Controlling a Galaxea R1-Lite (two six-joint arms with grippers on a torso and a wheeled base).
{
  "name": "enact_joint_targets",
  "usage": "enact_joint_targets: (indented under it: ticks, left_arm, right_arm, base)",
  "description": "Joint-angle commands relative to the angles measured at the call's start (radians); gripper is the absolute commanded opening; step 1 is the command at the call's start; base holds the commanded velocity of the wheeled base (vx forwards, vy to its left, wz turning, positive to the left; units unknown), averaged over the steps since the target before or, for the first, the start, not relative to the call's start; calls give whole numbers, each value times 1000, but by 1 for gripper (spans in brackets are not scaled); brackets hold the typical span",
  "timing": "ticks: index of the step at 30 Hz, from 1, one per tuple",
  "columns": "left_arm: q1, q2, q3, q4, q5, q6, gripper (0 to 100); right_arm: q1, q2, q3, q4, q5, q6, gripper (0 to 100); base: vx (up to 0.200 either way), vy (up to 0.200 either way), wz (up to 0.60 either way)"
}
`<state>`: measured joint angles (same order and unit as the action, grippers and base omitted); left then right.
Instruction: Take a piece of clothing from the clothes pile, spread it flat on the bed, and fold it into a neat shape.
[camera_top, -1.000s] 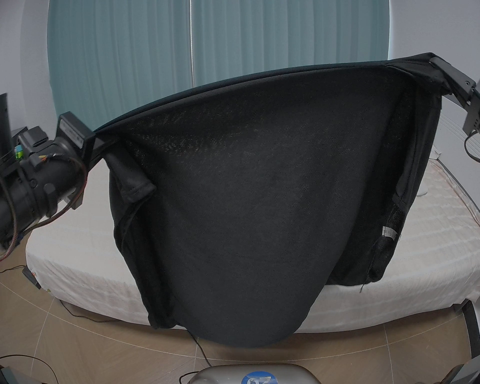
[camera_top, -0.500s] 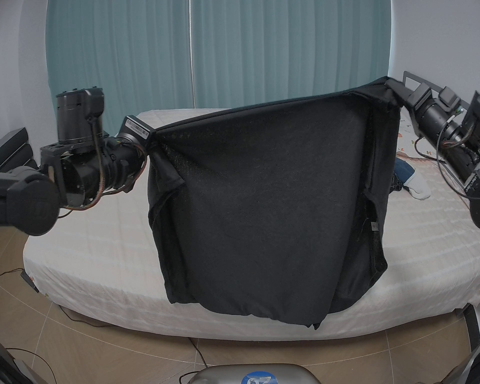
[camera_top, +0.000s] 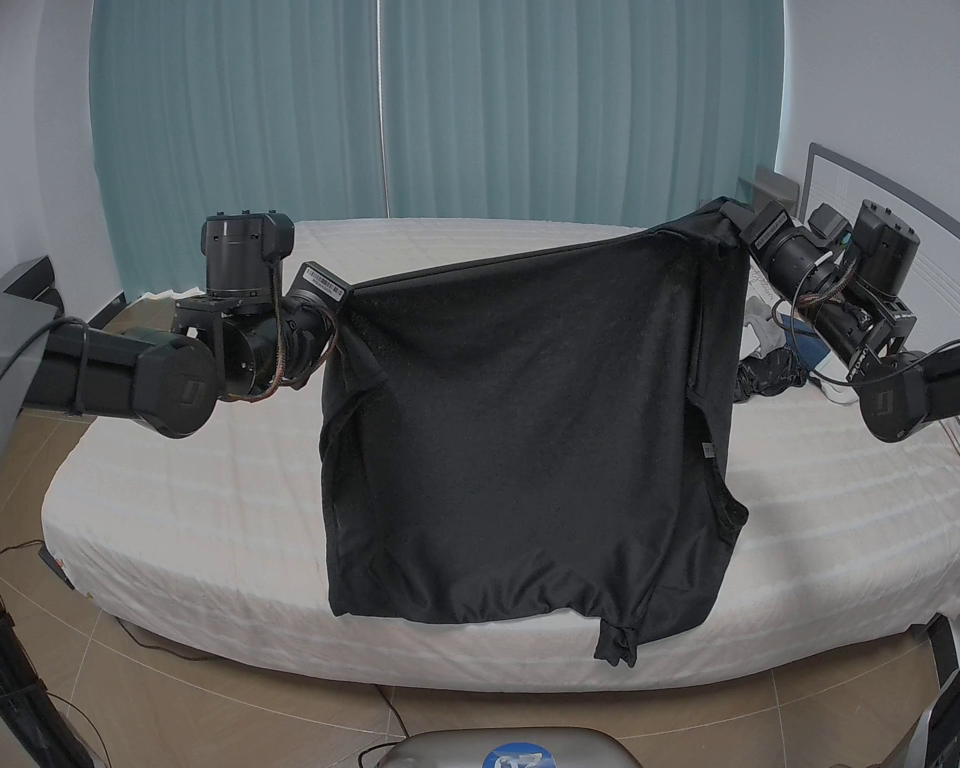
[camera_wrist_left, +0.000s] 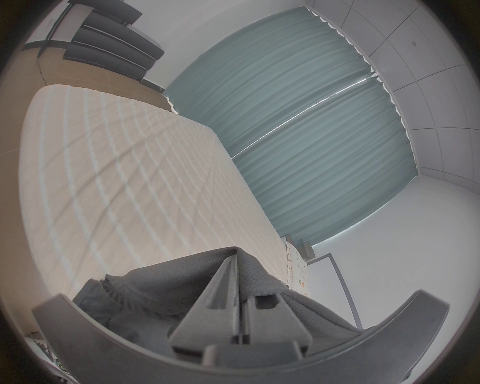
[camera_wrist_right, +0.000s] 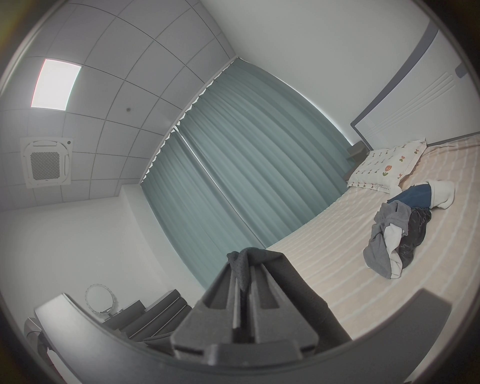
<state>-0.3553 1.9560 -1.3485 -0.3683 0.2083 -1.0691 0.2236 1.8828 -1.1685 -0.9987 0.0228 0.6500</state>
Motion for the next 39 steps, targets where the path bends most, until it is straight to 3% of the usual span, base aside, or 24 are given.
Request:
enact_joint_targets:
  ticks: [1,14,30,31,39]
  left_arm:
    - [7,73,-47,0,-1,0,0]
    - [10,185,-123,-1,-23,1,0]
    - [10,400,-208,-14,-13,0,0]
    - [10,422,-218,-15,-12,-2,100]
    - [12,514,-245,-15,5,-5,100]
  right_arm:
    - [0,47,-5,0,0,0,0]
    - [-4,156,-51,-1,0,0,0]
    - [-7,404,-63,-110,-73,11,0]
    - [-6,421,-63,-112,-75,11,100]
    - [-20,549,-76,-110,-92,2,100]
  base:
    - [200,0,0]
    - [200,0,0]
    - [0,0,0]
    - [0,0,0]
    - [0,0,0]
